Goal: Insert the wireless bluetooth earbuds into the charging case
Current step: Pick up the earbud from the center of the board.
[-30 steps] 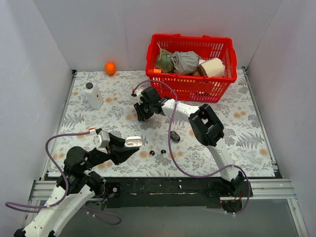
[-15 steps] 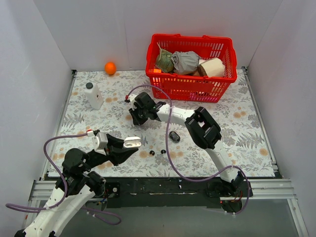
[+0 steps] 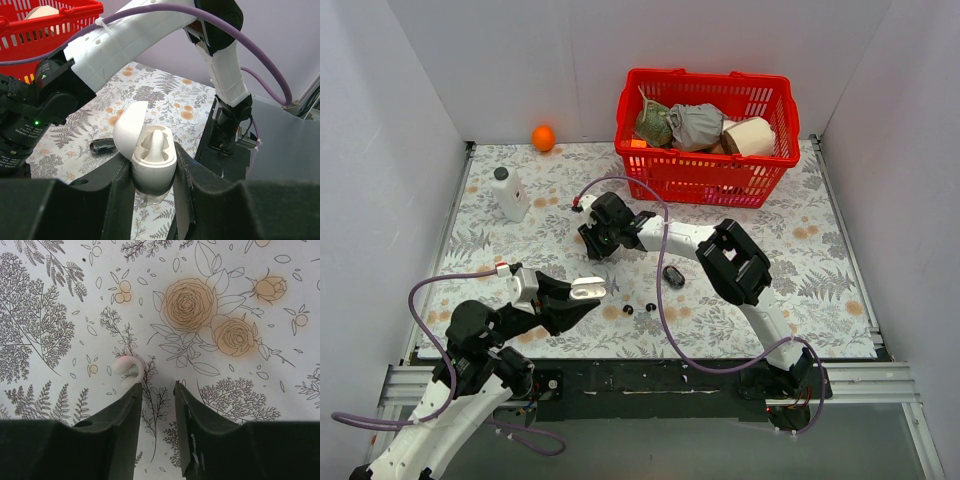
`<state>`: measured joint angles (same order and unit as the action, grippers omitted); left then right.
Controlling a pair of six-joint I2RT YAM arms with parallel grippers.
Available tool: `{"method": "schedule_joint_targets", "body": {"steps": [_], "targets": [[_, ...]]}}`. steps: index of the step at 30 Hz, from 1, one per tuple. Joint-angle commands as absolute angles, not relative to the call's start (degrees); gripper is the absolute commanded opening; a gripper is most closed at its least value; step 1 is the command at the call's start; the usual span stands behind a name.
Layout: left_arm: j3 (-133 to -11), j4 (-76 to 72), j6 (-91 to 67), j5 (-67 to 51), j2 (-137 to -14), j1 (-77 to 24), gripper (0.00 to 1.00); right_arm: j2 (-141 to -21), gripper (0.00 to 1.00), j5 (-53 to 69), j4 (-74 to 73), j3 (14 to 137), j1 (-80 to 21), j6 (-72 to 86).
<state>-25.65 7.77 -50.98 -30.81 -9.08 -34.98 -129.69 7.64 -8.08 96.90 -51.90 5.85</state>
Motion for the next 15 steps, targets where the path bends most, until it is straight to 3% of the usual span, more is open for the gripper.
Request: {"method": "schedule_joint_targets", "body": {"steps": [1, 15], "targets": [[-25.7, 7.8, -51.0, -30.5, -9.2, -35.0, 0.00, -126.6, 0.41, 5.4, -9.8, 97.1, -51.6, 6.3], [-26.2, 8.0, -51.3, -30.4, -9.4, -35.1, 0.00, -129.1, 0.41, 9.3, -9.2, 103.7, -51.3, 6.0]]}}
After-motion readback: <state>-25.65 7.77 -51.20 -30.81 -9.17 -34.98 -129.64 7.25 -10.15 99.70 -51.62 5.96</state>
